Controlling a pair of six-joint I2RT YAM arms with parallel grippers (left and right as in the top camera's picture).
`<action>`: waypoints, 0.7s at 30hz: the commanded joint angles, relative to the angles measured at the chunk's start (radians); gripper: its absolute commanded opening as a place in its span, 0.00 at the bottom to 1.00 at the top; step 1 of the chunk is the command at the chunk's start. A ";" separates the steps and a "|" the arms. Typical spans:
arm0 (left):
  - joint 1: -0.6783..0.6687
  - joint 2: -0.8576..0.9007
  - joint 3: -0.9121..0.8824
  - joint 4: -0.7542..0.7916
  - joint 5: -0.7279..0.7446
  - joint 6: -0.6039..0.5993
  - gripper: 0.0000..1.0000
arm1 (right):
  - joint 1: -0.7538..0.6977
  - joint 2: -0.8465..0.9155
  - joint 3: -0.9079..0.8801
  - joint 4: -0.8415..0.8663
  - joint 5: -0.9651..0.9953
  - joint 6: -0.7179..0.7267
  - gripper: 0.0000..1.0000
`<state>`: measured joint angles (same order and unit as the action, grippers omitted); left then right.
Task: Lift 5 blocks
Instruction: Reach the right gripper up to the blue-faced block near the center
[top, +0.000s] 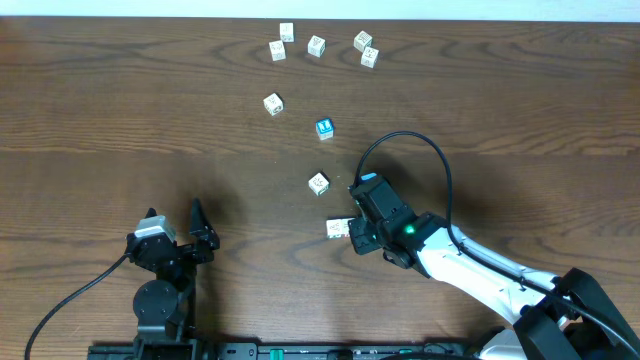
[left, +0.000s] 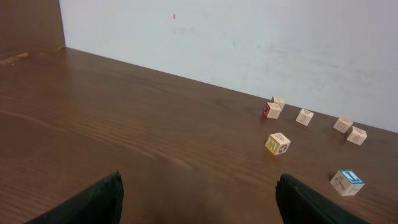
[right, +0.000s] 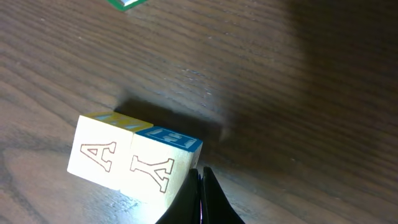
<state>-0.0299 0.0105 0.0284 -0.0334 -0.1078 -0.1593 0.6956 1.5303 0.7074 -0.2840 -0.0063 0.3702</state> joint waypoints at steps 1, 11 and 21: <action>-0.002 -0.006 -0.024 -0.030 -0.011 0.006 0.79 | -0.010 -0.006 0.000 -0.012 0.019 -0.003 0.01; -0.002 -0.006 -0.024 -0.030 -0.011 0.006 0.79 | -0.055 -0.006 0.051 -0.086 0.129 0.040 0.37; -0.002 -0.006 -0.024 -0.030 -0.011 0.006 0.79 | -0.159 0.011 0.291 -0.103 0.068 -0.160 0.80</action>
<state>-0.0299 0.0105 0.0284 -0.0330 -0.1074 -0.1593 0.5514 1.5311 0.9409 -0.3985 0.0711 0.2924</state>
